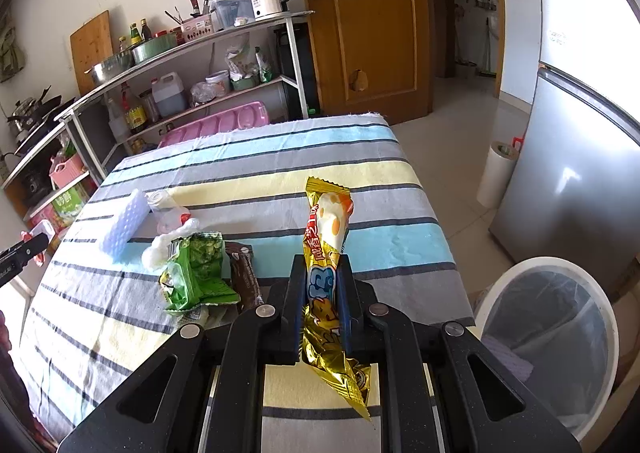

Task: Collect trash
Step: 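Grasp the red-lidded cup with the left tool while the right tool grasps the gold wrapper, then carry both items over the bin and open both tools to drop them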

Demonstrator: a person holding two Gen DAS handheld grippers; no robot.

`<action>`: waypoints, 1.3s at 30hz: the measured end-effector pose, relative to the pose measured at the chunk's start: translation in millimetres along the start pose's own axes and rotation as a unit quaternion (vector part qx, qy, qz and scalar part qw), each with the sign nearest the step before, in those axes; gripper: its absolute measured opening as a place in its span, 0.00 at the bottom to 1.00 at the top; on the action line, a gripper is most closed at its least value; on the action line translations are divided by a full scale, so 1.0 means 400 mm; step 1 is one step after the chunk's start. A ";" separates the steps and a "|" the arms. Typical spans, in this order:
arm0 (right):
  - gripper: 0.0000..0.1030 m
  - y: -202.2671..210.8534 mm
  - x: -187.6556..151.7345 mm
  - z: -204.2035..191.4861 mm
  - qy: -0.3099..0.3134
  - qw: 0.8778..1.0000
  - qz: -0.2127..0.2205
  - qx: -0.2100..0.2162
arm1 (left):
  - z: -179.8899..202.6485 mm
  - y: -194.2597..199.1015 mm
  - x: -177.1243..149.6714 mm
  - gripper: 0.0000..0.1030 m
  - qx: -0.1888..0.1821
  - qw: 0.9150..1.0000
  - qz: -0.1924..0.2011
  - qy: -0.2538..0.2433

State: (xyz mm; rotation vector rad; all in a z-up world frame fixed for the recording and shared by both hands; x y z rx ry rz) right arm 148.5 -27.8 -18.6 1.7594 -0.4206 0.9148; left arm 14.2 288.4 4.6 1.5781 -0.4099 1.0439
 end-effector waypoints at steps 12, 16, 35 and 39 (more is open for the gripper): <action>0.14 0.085 -0.007 0.028 -0.014 1.000 0.023 0.009 | 0.183 0.044 0.001 0.44 -0.073 0.996 0.007 -0.045; 0.14 0.111 -0.011 0.044 -0.019 0.999 0.029 0.004 | 0.253 0.047 0.000 0.44 -0.097 0.993 0.004 -0.061; 0.14 0.240 -0.031 0.225 -0.067 0.994 0.054 -0.063 | 0.584 0.058 -0.007 0.44 -0.205 0.970 -0.001 -0.133; 0.14 0.265 -0.038 0.269 -0.079 0.992 0.059 -0.080 | 0.650 0.062 -0.009 0.44 -0.222 0.963 -0.002 -0.150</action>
Point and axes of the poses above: each gripper's, at about its wrist camera, not at the fingertips, and y roughly against the way its jaws point, z to its right, x to its top, the point moved 3 cm from there along -y, roughly the way its jaws point, and after that the axes turned 3 degrees about z, right-handed, at the moved point
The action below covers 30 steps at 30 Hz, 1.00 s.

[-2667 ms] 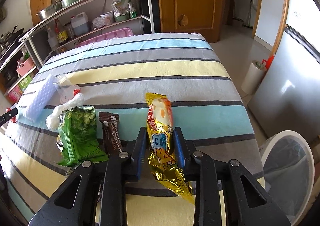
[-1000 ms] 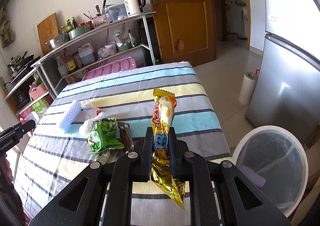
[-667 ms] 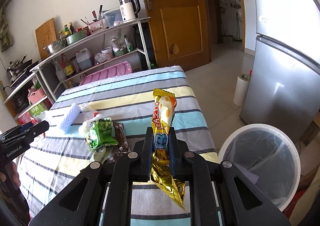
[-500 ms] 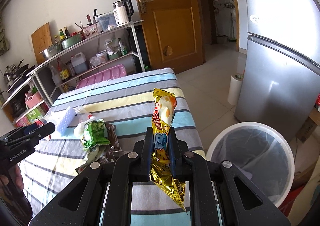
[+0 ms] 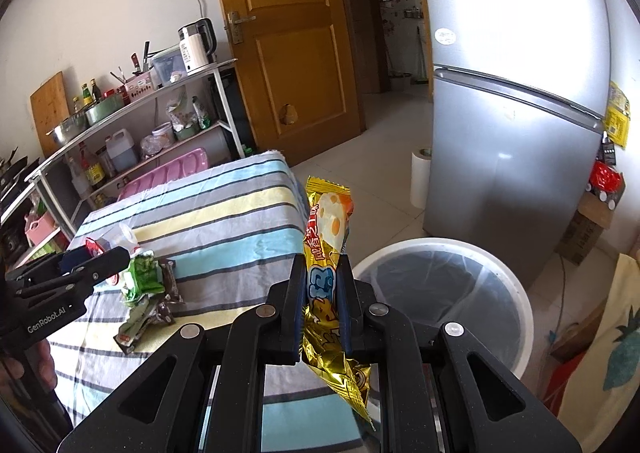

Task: Collect trash
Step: 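Carry both items over the bin and open both tools to drop them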

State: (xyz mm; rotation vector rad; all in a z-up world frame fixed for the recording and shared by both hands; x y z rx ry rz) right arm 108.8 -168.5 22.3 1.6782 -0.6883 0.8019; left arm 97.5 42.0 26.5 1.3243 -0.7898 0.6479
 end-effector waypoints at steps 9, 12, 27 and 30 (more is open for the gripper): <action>0.14 0.034 -0.006 0.090 -0.023 0.999 0.005 -0.031 | 0.130 -0.053 0.031 0.44 -0.041 0.999 -0.003 -0.032; 0.14 0.042 -0.009 0.121 -0.029 0.999 0.005 -0.042 | 0.172 -0.072 0.040 0.44 -0.051 0.998 -0.003 -0.043; 0.14 -0.022 -0.072 0.264 -0.065 0.993 -0.052 -0.083 | 0.361 -0.238 0.004 0.44 -0.103 0.990 -0.065 -0.077; 0.14 -0.047 -0.096 0.289 -0.069 0.991 -0.069 -0.090 | 0.378 -0.274 -0.014 0.44 -0.102 0.988 -0.083 -0.077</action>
Point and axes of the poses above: each gripper's, at about its wrist camera, not at the fingertips, and y roughly against the way its jaws point, z to its right, x to its top, the point moved 3 cm from there along -y, roughly the way its jaws point, and after that the axes turned 3 degrees about z, right-handed, at the moved point
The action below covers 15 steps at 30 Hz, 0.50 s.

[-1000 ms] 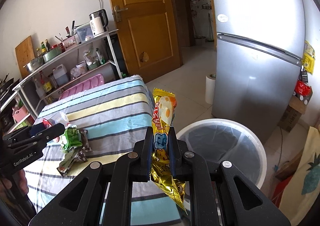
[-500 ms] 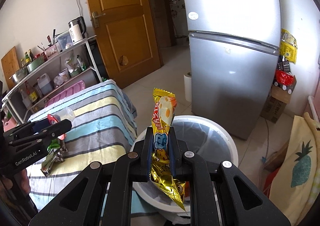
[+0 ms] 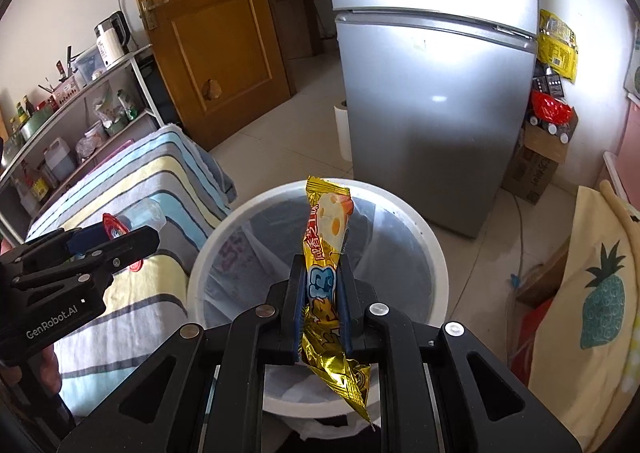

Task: Collect trash
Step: 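Carry both items over the bin and open both tools to drop them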

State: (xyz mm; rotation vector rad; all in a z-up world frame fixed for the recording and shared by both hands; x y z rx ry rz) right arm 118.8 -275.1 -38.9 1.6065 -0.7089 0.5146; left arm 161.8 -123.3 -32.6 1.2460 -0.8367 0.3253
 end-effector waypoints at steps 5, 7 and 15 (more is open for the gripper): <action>0.15 -0.043 -0.021 0.028 -0.008 1.000 -0.025 -0.012 | 0.021 -0.042 -0.002 0.44 -0.006 1.000 -0.016 -0.007; 0.15 -0.052 -0.028 0.035 -0.009 0.999 -0.029 -0.018 | 0.024 -0.052 -0.001 0.45 -0.003 1.000 -0.017 -0.007; 0.44 -0.067 -0.039 0.055 -0.018 0.999 -0.040 -0.022 | 0.033 -0.070 -0.010 0.57 -0.009 0.999 -0.030 -0.011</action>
Point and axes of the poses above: each gripper's, at about its wrist camera, not at the fingertips, and y roughly against the way its jaws point, z to its right, x to its top, the point moved 3 cm from there along -y, roughly the way its jaws point, and after that the axes turned 3 degrees about z, right-handed, at the moved point
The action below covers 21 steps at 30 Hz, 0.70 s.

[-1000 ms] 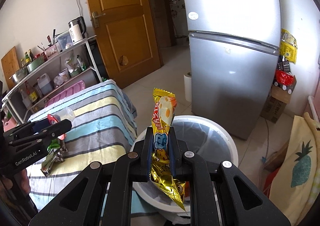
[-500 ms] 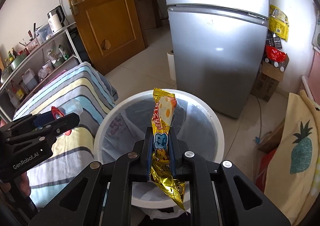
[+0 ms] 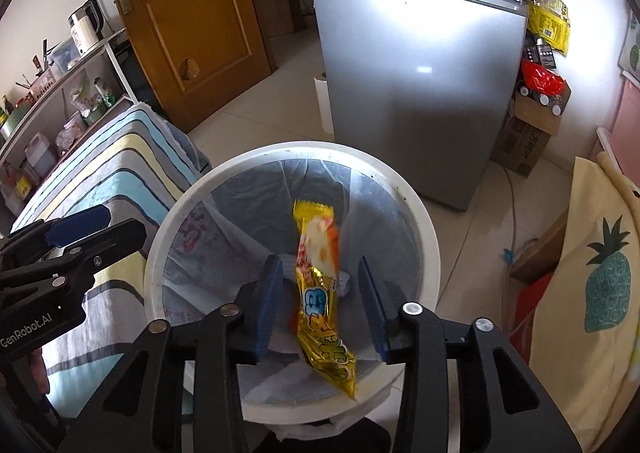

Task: Collect trash
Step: 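Carry both items over the bin and open both tools to drop them, then move both tools back over the table to the remaining items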

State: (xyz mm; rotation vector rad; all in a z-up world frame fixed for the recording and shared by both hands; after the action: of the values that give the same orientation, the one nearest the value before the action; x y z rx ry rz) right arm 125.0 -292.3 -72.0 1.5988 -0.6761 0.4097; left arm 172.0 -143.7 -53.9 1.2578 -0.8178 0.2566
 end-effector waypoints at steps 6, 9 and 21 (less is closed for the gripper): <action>0.44 0.008 -0.001 -0.009 0.001 1.000 0.004 -0.005 | -0.017 0.021 -0.003 0.57 0.007 1.000 0.004 0.006; 0.44 0.018 0.002 -0.018 0.002 1.000 0.010 -0.003 | -0.035 0.042 -0.007 0.57 0.012 1.000 0.011 0.013; 0.44 0.074 0.010 -0.091 0.014 0.999 0.044 0.023 | -0.153 0.144 -0.049 0.57 0.054 0.996 0.041 0.051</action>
State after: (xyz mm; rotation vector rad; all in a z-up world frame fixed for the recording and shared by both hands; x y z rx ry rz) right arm 113.8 -258.3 -41.3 1.6083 -0.7221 0.5140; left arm 149.2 -64.2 -29.2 1.3021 -0.7759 0.4319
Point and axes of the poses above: each gripper's, at about its wrist camera, not at the fingertips, and y roughly against the way its jaws point, z to its right, x to its top, the point moved 3 cm from there along -y, roughly the way its jaws point, and after that the axes turned 3 degrees about z, right-handed, at the moved point
